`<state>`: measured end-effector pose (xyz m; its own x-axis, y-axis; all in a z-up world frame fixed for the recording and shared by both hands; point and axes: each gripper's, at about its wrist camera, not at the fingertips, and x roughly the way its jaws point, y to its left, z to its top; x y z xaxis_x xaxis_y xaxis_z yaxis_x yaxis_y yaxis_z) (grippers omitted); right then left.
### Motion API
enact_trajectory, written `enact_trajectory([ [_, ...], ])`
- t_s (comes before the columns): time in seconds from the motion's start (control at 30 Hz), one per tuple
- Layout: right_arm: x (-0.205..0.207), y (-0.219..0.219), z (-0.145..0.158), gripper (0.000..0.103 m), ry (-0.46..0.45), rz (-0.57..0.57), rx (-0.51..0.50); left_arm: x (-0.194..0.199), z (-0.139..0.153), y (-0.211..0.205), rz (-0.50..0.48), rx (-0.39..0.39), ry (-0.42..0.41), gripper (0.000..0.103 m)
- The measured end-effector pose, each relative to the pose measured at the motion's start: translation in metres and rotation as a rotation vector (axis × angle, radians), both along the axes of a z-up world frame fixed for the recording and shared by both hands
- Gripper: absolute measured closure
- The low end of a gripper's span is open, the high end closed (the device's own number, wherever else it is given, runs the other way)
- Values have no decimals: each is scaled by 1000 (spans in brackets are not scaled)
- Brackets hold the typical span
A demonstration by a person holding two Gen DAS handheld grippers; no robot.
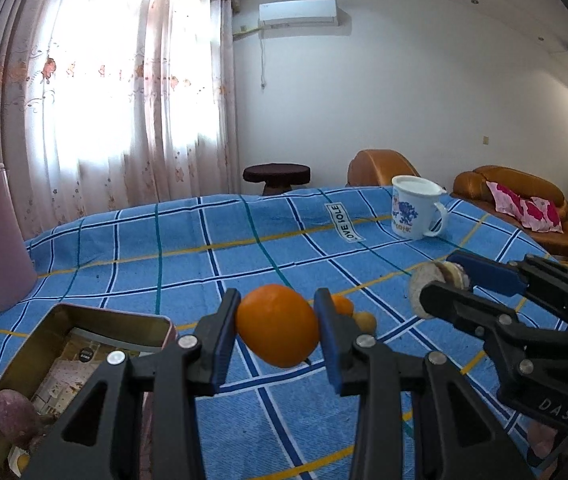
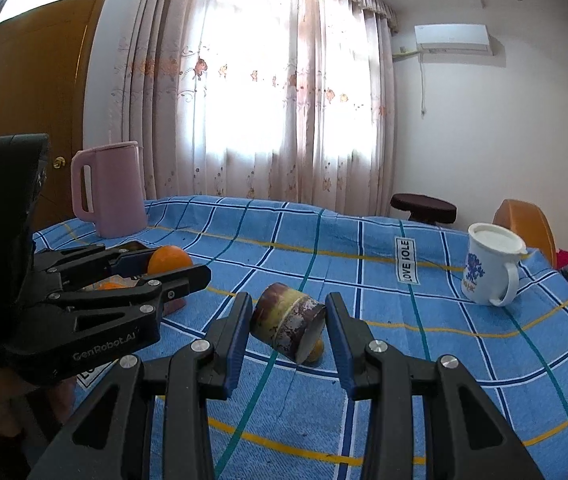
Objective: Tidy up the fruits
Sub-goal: 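Carry the orange and jar over the tin with both tools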
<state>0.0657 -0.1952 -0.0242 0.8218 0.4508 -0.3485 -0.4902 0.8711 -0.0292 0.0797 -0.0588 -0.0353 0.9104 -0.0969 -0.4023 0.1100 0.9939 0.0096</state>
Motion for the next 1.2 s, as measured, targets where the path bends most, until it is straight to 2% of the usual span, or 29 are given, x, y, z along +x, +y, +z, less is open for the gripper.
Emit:
enact_trajectory([
  [0.37, -4, 7, 1, 63, -31, 0, -28, -6, 1, 7, 4, -15, -13, 63],
  [0.73, -3, 29, 3, 63, -12, 47, -36, -15, 4, 23, 18, -38, 7, 63],
  [0.97, -6, 60, 15, 63, -23, 126, -37, -26, 17, 53, 50, -58, 18, 63],
  [1.2, -13, 103, 25, 63, -28, 230, -42, -33, 29, 108, 129, -47, 43, 63],
])
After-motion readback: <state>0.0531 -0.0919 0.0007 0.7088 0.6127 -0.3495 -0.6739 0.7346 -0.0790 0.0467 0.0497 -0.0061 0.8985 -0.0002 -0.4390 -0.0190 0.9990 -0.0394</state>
